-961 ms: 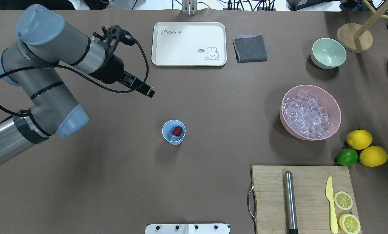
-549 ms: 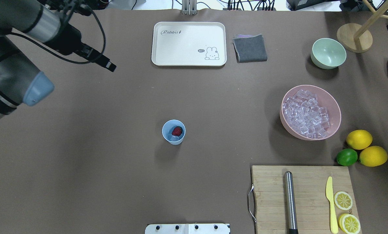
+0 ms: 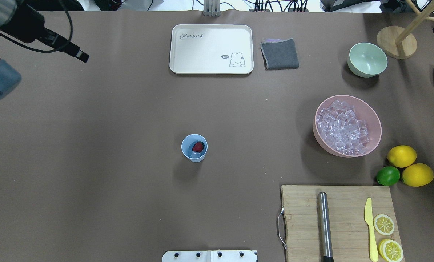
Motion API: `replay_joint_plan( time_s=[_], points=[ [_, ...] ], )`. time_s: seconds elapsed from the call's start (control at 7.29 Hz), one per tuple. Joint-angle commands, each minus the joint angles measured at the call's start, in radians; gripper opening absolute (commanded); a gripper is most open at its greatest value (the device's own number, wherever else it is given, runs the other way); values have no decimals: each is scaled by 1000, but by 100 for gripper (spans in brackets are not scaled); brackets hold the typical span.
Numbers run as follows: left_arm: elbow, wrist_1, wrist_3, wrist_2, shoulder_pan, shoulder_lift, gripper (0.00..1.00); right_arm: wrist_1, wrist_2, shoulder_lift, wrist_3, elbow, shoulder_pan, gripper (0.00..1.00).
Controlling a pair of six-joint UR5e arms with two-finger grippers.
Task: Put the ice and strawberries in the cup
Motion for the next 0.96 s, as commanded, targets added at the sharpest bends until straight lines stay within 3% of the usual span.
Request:
replay_joint_plan(
  time_s=[0.0, 0.41, 0.69, 0.82],
  points=[
    [1, 66, 165, 3, -103, 101, 97, 1, 16, -3, 3, 17, -1, 99],
    [73, 96, 401, 13, -246, 224, 97, 2, 15, -2, -3, 25, -2, 99],
    [96, 97, 409, 118, -264, 271, 97, 4, 6, 0, -4, 25, -4, 99],
    [99, 109, 408, 124, -267, 274, 97, 5, 6, 0, -4, 25, -4, 99]
  ],
)
